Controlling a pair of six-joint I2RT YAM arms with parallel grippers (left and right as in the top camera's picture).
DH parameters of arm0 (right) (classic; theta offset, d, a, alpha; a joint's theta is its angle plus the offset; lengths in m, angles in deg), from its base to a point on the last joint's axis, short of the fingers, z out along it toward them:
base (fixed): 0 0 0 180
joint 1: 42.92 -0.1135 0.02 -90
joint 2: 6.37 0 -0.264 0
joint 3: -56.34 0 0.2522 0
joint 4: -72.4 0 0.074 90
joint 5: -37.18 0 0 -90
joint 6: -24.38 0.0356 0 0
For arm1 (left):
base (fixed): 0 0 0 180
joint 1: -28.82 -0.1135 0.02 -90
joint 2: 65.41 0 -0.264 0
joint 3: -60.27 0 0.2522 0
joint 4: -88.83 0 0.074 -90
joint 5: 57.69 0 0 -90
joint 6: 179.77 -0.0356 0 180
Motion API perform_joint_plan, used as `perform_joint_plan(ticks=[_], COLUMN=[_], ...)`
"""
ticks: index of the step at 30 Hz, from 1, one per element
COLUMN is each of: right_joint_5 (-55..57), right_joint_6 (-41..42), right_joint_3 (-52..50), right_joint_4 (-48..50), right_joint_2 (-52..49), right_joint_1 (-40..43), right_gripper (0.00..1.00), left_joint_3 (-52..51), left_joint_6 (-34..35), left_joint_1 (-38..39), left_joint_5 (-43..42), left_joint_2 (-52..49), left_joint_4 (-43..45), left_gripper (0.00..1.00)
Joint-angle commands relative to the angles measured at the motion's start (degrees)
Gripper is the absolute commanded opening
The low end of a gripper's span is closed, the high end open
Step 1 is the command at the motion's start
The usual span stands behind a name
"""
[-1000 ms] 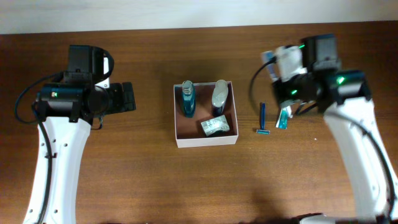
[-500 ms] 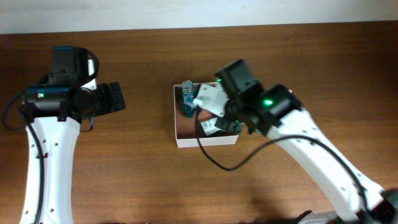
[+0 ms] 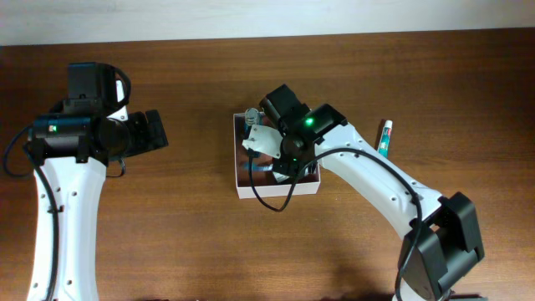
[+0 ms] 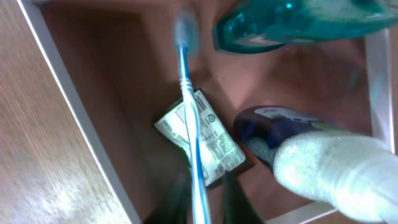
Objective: Pack container
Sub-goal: 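Move the toothbrush into the box and release it, then grasp the toothpaste tube with the right gripper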
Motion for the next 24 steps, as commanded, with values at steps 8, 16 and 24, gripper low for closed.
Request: perform_joint_plan(ticks=[8, 16, 24], right_joint_5=[1.2, 13.0, 2.4], right_joint_6=[6.5, 29.3, 44.1], right_joint_3=[0.6, 0.6, 0.5], right_joint_4=[-0.5, 1.0, 0.3], right_joint_2=[3.3, 18.7, 18.8], right_joint_1=[-0.4, 7.6, 32.9], right_gripper=[0.39, 0.59, 0.77], left_joint_3=[-0.1, -0.1, -0.1], left_joint_6=[0.3, 0.3, 0.3], left_joint_1=[-0.2, -0.2, -0.2], left_joint_5=[-0.5, 0.3, 0.3], left_joint_2=[0.8, 0.9, 0.9], left_joint_4=[0.0, 0.0, -0.1], left_gripper=[1.00, 1.00, 1.00])
